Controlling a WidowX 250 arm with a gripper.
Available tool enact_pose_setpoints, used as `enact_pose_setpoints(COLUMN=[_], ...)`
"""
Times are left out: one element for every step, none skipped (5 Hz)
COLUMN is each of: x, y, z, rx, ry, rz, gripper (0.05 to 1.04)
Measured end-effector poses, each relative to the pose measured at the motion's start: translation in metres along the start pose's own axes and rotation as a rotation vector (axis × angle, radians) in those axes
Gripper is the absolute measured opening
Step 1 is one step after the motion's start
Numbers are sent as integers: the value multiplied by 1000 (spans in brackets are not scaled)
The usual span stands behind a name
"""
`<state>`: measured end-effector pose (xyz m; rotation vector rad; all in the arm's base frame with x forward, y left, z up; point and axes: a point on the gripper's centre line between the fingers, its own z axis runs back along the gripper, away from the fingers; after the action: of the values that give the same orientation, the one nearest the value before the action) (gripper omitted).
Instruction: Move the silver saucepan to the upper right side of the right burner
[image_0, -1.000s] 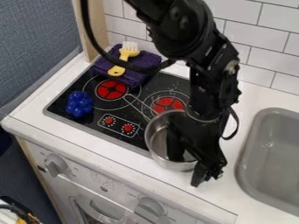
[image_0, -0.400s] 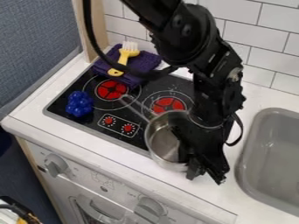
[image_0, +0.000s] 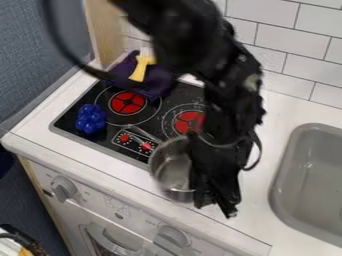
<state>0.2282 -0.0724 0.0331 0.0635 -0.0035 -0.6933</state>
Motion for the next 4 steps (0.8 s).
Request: enact_pose_setpoints(x=[1, 30, 64, 92], y=[13, 31, 49, 68], z=[20, 33, 25, 11], rx=[28, 76, 83, 75], ry=[3, -39, -25, 15], rz=[-97, -144, -130, -103], gripper=[82, 82, 82, 81])
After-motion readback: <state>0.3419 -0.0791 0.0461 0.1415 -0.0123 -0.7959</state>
